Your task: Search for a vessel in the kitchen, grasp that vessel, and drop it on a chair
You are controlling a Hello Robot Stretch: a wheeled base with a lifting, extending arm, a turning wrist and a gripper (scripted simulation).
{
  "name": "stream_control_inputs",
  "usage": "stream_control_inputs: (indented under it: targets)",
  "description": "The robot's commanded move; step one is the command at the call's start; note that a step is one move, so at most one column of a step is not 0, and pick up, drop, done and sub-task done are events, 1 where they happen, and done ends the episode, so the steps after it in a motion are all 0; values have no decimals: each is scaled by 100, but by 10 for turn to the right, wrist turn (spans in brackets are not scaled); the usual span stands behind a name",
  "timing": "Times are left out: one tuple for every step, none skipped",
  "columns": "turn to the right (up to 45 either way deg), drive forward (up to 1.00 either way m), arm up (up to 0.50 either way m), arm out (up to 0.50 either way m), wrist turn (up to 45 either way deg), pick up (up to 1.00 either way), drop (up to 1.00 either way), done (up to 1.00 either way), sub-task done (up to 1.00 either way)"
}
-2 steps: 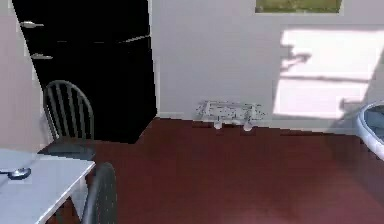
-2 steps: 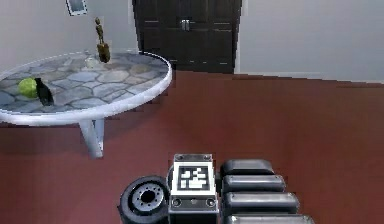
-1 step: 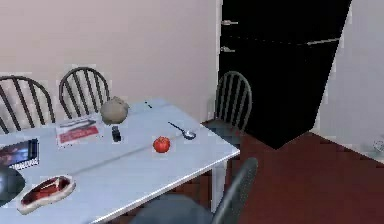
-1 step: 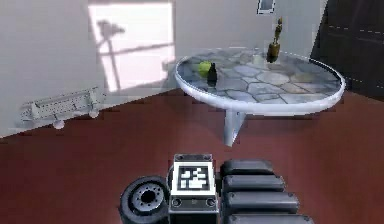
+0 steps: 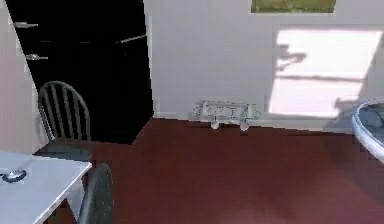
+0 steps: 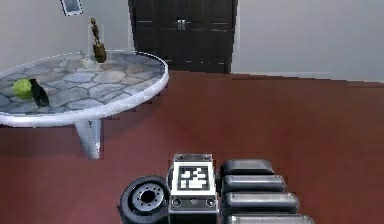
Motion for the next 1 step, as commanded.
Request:
stream_control_inputs:
  targets:
    - [450, 0, 0, 0, 0, 0, 0, 0, 0]
